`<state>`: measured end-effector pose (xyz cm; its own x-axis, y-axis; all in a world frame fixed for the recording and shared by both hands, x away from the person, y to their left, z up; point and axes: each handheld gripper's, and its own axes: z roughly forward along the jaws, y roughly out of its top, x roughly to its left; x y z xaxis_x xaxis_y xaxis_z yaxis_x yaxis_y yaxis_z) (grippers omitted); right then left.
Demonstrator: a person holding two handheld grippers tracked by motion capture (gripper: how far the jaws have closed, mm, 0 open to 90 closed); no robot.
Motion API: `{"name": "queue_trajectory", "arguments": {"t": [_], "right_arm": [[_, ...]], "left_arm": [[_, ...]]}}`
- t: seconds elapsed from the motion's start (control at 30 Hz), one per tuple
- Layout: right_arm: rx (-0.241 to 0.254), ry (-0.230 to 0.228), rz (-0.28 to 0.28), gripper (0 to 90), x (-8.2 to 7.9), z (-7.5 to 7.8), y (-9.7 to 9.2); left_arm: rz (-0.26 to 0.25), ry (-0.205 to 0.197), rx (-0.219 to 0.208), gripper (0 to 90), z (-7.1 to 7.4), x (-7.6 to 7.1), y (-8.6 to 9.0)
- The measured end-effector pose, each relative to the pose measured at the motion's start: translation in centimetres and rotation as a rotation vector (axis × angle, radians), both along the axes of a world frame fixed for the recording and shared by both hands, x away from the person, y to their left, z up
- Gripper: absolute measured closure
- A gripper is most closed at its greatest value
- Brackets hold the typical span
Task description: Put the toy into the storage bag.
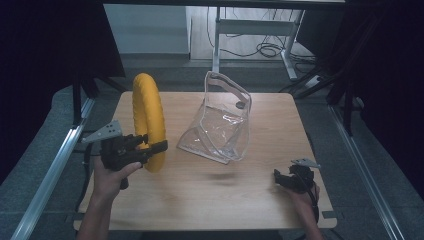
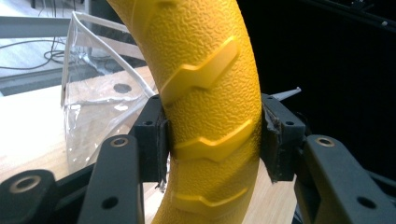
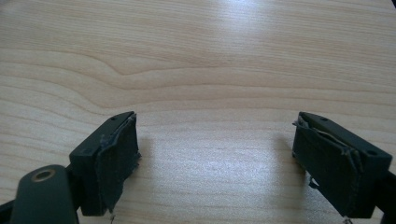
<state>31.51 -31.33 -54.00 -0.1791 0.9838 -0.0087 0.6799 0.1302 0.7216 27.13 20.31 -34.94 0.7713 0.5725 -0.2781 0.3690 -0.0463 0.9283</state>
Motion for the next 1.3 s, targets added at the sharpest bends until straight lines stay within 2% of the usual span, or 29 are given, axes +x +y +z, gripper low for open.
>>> {"name": "queue_trajectory", "arguments": {"t": [0.4, 0.73, 1.3], "right_arm": [[0.002, 0.002, -0.004, 14.3, 0.0, 0.0, 0.0], [0.005, 0.001, -0.006, 14.3, 0.1, 0.0, 0.0], [0.01, 0.002, -0.009, 14.2, 0.1, 0.0, 0.0]], "left_arm": [[0.011, -0.035, -0.034, 50.5, 1.4, 0.9, -0.8], [0.0, -0.057, -0.049, 50.4, 2.7, 1.7, -1.8], [-0.018, -0.1, -0.057, 50.5, 5.4, 3.3, -4.0]]}}
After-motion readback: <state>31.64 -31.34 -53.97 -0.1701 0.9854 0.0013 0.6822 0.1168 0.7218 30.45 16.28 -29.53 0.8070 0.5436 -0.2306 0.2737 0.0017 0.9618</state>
